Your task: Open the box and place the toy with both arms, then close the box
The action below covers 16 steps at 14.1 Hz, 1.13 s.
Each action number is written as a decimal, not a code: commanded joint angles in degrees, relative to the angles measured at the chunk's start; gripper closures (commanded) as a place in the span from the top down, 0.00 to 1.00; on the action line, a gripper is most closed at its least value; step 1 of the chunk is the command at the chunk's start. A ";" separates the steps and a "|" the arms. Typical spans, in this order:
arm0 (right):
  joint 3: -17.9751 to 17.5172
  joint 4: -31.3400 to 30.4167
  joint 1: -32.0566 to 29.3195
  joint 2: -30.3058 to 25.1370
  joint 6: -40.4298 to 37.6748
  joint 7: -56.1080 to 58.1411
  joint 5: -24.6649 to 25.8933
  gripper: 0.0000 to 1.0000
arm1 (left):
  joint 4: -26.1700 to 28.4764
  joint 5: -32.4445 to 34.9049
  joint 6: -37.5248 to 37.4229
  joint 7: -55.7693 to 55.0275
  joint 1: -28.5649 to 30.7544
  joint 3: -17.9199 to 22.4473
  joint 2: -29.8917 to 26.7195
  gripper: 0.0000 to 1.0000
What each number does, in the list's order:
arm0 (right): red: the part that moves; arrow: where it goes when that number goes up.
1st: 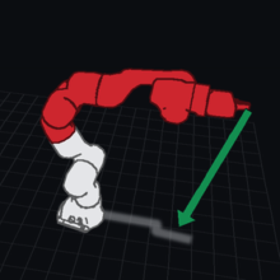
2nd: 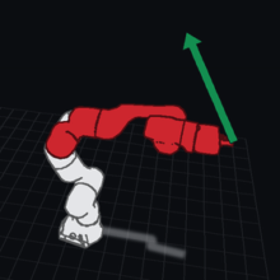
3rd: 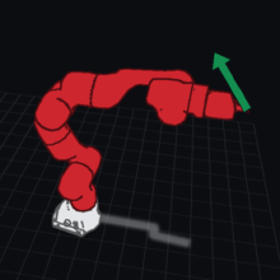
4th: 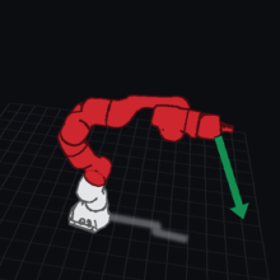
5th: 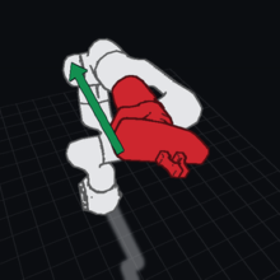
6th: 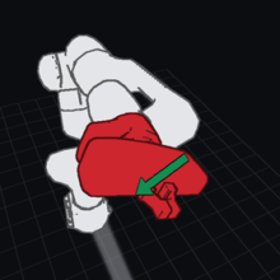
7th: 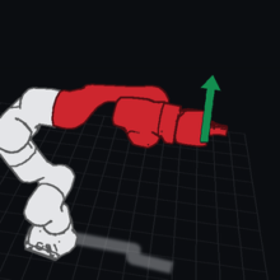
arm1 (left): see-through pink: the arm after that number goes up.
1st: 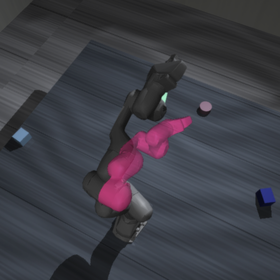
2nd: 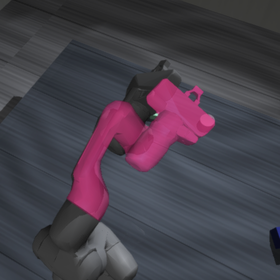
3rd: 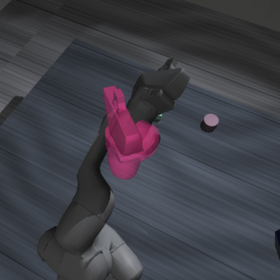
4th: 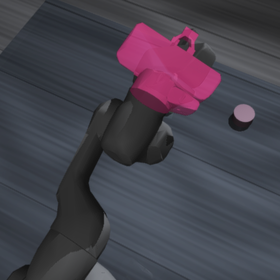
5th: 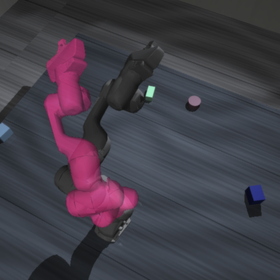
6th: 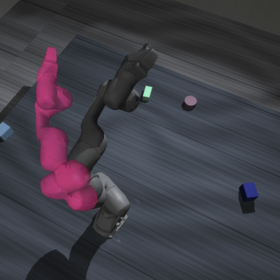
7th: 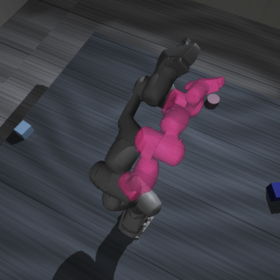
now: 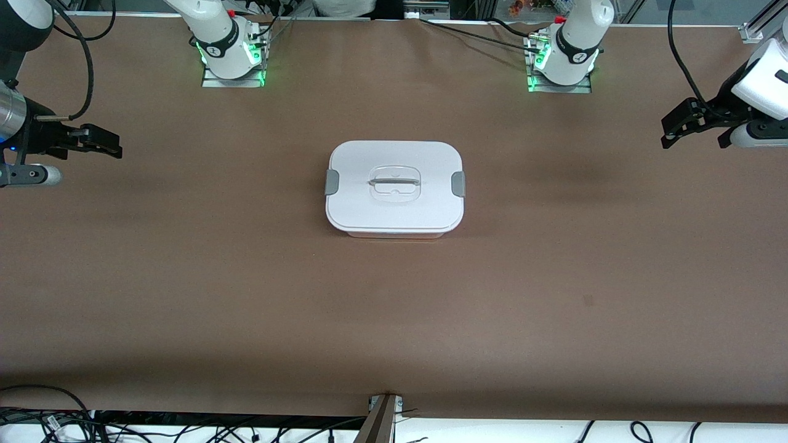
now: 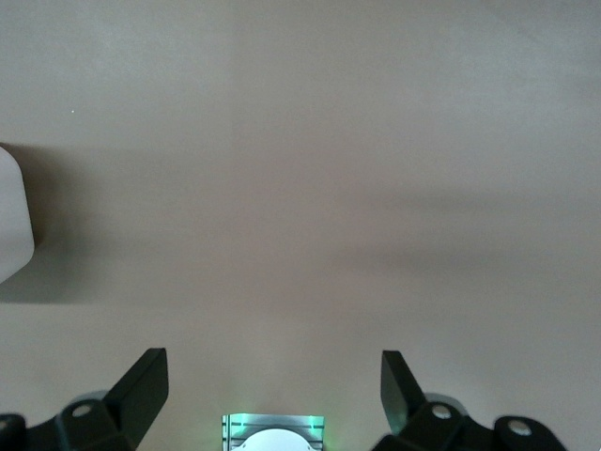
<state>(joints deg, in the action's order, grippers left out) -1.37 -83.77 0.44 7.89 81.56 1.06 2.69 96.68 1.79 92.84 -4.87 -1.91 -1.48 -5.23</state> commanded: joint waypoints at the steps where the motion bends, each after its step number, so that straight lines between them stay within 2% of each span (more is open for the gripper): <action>1: 0.31 1.42 0.18 0.54 -0.52 0.87 -0.75 1.00 | 0.53 -0.91 -0.03 -1.02 -0.64 -0.37 -1.01 1.00; 16: 0.31 1.42 0.18 0.54 -0.52 0.78 -0.75 1.00 | -0.18 -1.00 -0.03 -0.85 -1.43 -0.46 0.04 1.00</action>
<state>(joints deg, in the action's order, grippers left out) -1.37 -83.77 0.44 7.90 81.56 1.06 2.69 96.69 1.76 92.84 -5.58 -3.11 -2.10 -5.06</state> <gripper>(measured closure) 0.000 0.000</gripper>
